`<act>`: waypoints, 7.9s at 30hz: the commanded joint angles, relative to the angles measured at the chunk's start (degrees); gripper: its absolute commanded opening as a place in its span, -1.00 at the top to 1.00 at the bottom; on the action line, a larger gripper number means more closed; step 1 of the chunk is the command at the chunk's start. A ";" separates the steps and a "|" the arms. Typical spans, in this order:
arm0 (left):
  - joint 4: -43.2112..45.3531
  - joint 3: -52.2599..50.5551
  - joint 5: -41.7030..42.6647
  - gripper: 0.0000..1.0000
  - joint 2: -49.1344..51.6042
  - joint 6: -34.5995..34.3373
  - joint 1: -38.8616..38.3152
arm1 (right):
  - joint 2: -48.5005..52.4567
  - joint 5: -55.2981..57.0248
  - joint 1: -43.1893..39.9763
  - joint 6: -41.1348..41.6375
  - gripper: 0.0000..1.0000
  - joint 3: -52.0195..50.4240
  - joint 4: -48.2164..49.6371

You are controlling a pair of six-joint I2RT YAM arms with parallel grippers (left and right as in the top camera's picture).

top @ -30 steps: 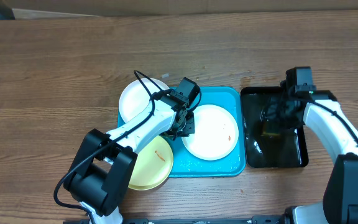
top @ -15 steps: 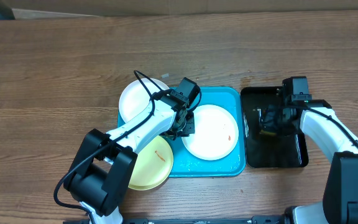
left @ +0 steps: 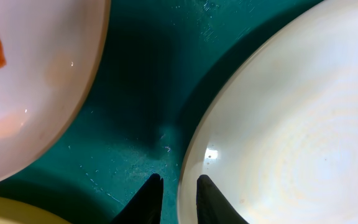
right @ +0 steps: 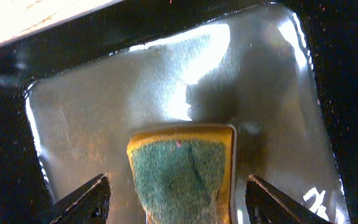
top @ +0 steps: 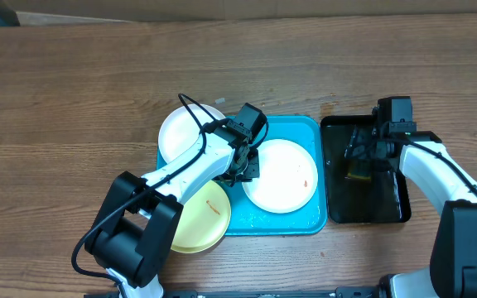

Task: Clean dirty plates on tray and stack at the side
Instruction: 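Lower the right gripper onto the green sponge in the water, then close the right gripper on the sponge and lift it, then carry the sponge with the right gripper toward the held white plate, then wipe the white plate with the sponge in the right gripper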

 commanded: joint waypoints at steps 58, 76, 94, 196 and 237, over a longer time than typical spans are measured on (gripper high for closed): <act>0.15 0.26 -0.57 0.73 0.98 0.98 0.22 | 2.73 0.31 0.22 0.26 -0.13 4.35 -11.87; 0.74 0.26 -0.59 0.51 0.98 0.98 0.22 | 2.73 -0.98 0.22 0.22 0.48 3.37 -8.94; 0.72 0.24 -0.59 0.63 1.49 0.96 0.22 | 2.73 -0.98 0.22 0.22 0.92 3.37 -9.14; -1.73 0.61 4.13 0.92 0.09 -3.87 4.37 | 1.51 5.75 8.92 -7.52 0.92 24.57 -33.29; -2.60 0.61 4.11 0.91 0.09 -3.76 4.37 | 20.90 22.03 36.85 0.33 0.92 26.56 -28.85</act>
